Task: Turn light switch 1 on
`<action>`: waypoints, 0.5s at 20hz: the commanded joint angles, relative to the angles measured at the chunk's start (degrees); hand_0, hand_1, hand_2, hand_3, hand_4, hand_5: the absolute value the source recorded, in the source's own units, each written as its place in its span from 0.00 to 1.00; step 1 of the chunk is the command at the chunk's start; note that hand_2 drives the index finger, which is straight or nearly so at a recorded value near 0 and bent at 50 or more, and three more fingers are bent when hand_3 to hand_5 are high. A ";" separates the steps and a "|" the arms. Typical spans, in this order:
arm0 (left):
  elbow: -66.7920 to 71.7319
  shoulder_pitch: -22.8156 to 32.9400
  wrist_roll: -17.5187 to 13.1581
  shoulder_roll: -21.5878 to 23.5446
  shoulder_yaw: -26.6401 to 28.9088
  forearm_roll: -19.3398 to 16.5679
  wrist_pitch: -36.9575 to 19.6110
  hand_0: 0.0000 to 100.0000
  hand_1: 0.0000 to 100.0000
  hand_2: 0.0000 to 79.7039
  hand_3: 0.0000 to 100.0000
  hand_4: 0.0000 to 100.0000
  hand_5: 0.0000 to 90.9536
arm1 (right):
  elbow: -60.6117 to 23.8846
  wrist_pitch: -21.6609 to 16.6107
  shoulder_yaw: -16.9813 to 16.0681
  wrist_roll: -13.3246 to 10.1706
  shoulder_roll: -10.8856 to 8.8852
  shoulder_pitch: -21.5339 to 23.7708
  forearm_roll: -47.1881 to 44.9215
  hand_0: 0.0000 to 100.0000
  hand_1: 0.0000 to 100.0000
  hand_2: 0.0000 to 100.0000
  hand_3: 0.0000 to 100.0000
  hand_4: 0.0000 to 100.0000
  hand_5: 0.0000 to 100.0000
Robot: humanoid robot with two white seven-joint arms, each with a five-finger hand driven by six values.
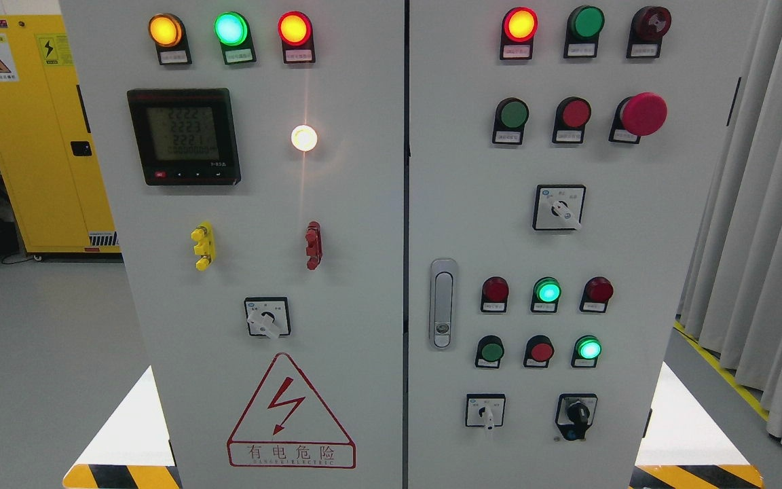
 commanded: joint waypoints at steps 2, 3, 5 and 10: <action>32.10 3.90 -5.92 4.11 2.47 3.34 -5.92 0.10 0.35 0.65 0.80 0.78 0.62 | 0.00 0.00 0.00 0.05 0.00 0.00 0.00 0.00 0.50 0.04 0.00 0.00 0.00; 35.89 3.90 -7.41 4.11 2.47 3.25 -6.80 0.10 0.35 0.62 0.77 0.75 0.58 | 0.00 0.00 0.00 0.05 0.00 0.00 0.00 0.00 0.50 0.04 0.00 0.00 0.00; 43.45 3.82 -11.28 4.02 2.56 3.25 -7.77 0.10 0.34 0.57 0.73 0.72 0.54 | 0.00 0.00 0.00 0.05 0.00 0.00 0.00 0.00 0.50 0.04 0.00 0.00 0.00; 60.77 3.73 -17.18 3.76 1.77 2.64 -10.49 0.11 0.34 0.39 0.63 0.66 0.45 | 0.00 0.00 0.00 0.05 0.00 0.00 0.00 0.00 0.50 0.04 0.00 0.00 0.00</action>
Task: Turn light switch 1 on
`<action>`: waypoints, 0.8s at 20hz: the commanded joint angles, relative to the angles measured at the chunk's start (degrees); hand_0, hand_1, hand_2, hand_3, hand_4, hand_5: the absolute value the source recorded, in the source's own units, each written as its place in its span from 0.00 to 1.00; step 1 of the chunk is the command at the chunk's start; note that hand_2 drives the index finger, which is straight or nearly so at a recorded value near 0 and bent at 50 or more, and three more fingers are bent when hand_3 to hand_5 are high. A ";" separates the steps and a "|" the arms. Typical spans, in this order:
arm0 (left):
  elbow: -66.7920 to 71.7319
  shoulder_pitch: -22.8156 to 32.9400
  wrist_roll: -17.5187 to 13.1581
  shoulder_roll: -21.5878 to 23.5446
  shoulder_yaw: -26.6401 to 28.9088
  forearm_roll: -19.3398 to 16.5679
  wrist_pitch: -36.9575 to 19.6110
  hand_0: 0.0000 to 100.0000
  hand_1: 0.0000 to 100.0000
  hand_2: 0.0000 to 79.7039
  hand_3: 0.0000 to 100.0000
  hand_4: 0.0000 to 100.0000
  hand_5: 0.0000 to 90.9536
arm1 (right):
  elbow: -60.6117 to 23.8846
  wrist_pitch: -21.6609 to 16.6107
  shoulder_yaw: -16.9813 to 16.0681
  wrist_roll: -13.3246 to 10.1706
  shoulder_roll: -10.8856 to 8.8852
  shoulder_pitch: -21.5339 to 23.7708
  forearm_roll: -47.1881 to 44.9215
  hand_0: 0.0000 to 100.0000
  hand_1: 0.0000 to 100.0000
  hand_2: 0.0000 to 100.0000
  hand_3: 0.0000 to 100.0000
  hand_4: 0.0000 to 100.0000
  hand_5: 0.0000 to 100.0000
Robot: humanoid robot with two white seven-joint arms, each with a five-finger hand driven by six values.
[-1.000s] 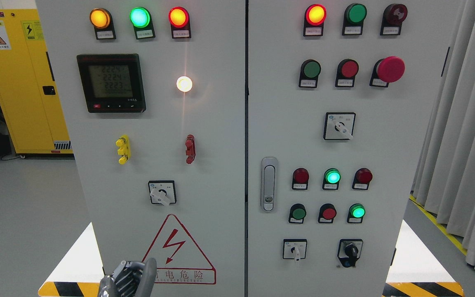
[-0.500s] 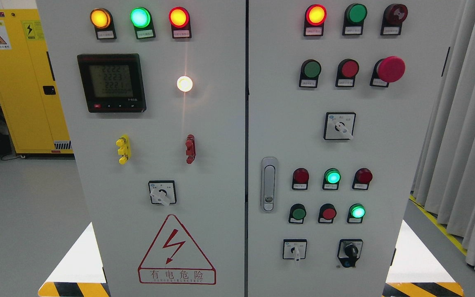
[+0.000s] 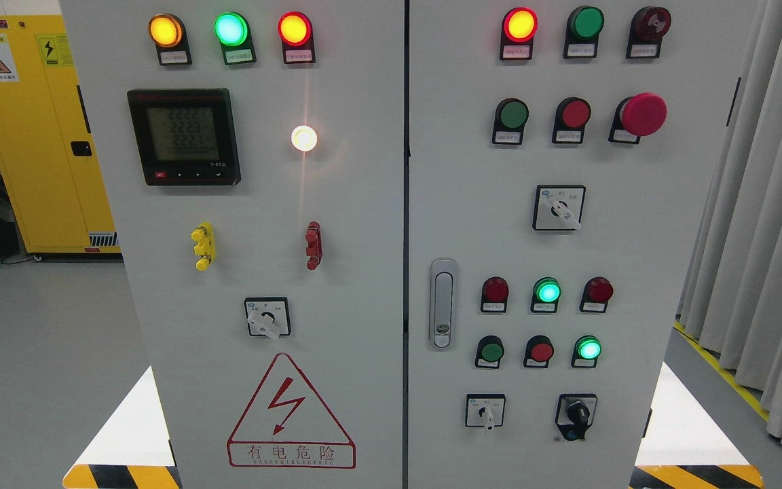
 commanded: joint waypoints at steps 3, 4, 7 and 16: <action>41.19 -0.19 -2.74 0.87 0.73 -0.14 -1.08 0.12 0.33 0.15 0.48 0.54 0.27 | 0.00 0.00 0.00 0.05 0.00 0.00 0.00 0.00 0.50 0.04 0.00 0.00 0.00; 43.56 -0.98 -2.83 0.43 0.73 -0.23 -0.82 0.13 0.33 0.11 0.42 0.48 0.18 | 0.00 0.00 0.00 0.05 0.00 0.00 0.00 0.00 0.50 0.04 0.00 0.00 0.00; 52.96 -4.84 -2.83 -0.02 -1.54 -2.24 -0.03 0.16 0.33 0.07 0.32 0.38 0.06 | 0.00 0.00 0.00 0.05 0.00 0.00 0.00 0.00 0.50 0.04 0.00 0.00 0.00; 61.34 -9.86 -3.09 -1.51 -3.31 -3.13 12.00 0.25 0.24 0.00 0.00 0.00 0.00 | 0.00 0.00 0.00 -0.04 0.00 0.00 0.00 0.00 0.50 0.04 0.00 0.00 0.00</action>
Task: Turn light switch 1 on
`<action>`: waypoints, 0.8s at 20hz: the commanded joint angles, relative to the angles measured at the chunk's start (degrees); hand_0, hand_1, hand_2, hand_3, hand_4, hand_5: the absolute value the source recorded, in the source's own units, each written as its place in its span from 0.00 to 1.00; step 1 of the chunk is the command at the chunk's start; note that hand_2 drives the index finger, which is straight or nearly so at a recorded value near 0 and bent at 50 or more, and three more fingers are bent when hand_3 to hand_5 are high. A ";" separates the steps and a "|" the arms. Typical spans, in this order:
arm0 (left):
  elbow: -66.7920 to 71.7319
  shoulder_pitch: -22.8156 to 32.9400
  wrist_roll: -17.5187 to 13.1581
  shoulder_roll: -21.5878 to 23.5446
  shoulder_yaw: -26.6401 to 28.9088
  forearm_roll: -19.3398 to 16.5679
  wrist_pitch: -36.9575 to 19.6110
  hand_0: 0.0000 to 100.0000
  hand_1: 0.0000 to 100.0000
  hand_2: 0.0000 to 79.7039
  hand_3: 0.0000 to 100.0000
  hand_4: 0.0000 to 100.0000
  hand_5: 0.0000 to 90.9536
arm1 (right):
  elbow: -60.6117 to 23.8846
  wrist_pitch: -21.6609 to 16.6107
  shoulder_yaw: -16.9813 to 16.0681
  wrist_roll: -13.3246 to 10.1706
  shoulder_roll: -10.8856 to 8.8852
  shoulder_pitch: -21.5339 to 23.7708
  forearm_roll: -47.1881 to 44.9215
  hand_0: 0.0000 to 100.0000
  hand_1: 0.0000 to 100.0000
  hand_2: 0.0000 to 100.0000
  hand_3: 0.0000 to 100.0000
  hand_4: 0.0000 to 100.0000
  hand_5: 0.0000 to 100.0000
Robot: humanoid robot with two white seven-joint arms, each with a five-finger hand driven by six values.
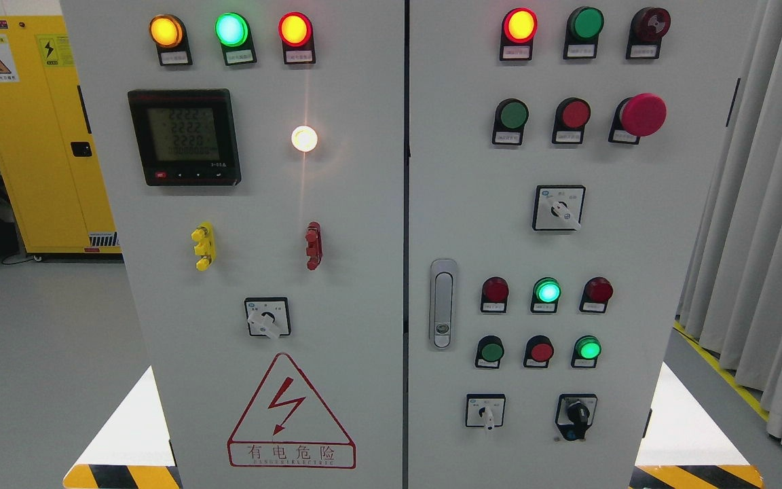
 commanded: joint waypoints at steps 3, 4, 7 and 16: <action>18.85 -4.33 -0.33 -0.53 -2.02 -0.65 6.71 0.26 0.21 0.00 0.00 0.00 0.00 | 0.00 0.00 0.00 0.04 0.00 0.00 0.00 0.00 0.50 0.04 0.00 0.00 0.00; 18.85 -4.77 -0.41 -0.53 -2.10 -0.65 7.33 0.27 0.20 0.00 0.00 0.00 0.00 | 0.00 0.00 0.00 -0.04 0.00 0.00 0.00 0.00 0.50 0.04 0.00 0.00 0.00; 18.93 -5.56 -0.41 -0.62 -2.80 -0.65 9.35 0.28 0.17 0.00 0.00 0.00 0.00 | 0.00 0.00 0.00 0.04 0.00 0.00 0.00 0.00 0.50 0.04 0.00 0.00 0.00; 19.37 -7.93 -1.03 -1.06 -3.25 -0.47 9.53 0.31 0.09 0.00 0.00 0.00 0.00 | 0.00 0.00 0.00 0.04 0.00 0.00 0.00 0.00 0.50 0.04 0.00 0.00 0.00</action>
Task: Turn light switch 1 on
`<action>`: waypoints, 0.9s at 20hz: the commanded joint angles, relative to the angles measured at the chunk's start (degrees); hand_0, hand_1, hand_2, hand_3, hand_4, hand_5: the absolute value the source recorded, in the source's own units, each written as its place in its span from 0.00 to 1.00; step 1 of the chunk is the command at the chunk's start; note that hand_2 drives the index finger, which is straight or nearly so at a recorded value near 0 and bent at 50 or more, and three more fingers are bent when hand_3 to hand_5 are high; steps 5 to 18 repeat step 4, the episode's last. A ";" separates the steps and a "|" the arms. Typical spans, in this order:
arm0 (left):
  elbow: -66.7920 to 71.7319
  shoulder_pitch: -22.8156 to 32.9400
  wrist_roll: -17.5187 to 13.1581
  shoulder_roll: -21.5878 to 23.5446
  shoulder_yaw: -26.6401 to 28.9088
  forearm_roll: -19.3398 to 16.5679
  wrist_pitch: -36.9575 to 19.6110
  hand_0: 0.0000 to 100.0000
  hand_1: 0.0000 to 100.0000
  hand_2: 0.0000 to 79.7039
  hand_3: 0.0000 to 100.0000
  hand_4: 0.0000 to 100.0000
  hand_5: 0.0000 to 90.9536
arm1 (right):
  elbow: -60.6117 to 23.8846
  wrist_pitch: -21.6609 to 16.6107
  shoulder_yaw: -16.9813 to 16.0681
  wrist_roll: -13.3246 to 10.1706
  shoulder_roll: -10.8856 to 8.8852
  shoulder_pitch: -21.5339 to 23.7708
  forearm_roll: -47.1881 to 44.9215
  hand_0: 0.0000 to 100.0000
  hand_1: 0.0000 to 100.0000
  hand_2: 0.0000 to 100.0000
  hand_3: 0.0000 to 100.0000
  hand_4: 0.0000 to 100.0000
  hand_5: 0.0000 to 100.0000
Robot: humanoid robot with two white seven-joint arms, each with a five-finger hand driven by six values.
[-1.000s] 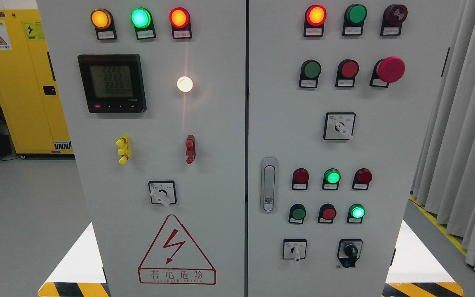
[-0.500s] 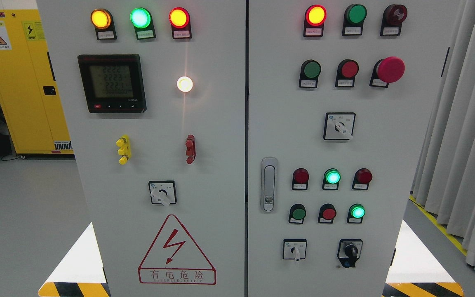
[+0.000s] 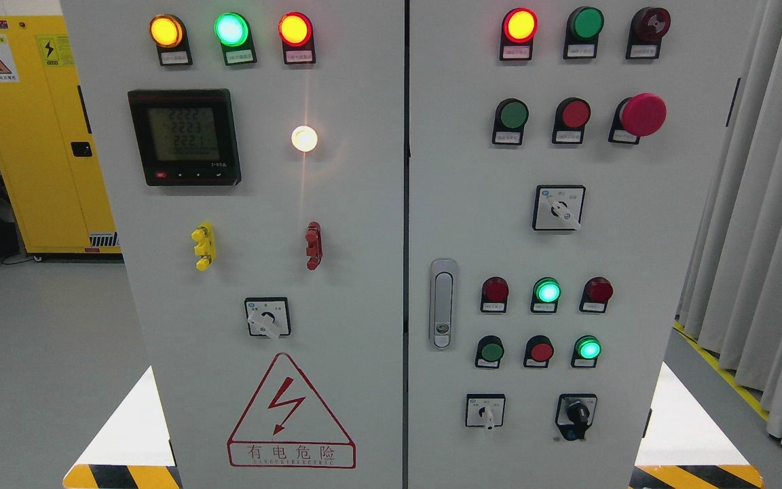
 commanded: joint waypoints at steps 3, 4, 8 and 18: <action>6.21 -2.32 -1.20 -0.19 -0.97 0.06 0.12 0.31 0.08 0.00 0.00 0.00 0.00 | 0.00 -0.01 0.00 0.05 0.00 0.00 0.00 0.00 0.50 0.04 0.00 0.00 0.00; 6.21 -2.33 -1.29 -0.19 -0.97 0.06 0.12 0.31 0.08 0.00 0.00 0.00 0.00 | 0.00 -0.01 0.00 0.05 0.00 0.00 0.00 0.00 0.50 0.04 0.00 0.00 0.00; 6.21 -2.33 -1.29 -0.19 -0.97 0.06 0.12 0.31 0.08 0.00 0.00 0.00 0.00 | 0.00 -0.01 0.00 0.05 0.00 0.00 0.00 0.00 0.50 0.04 0.00 0.00 0.00; 6.21 -2.33 -1.29 -0.19 -0.97 0.06 0.12 0.31 0.08 0.00 0.00 0.00 0.00 | 0.00 -0.01 0.00 0.05 0.00 0.00 0.00 0.00 0.50 0.04 0.00 0.00 0.00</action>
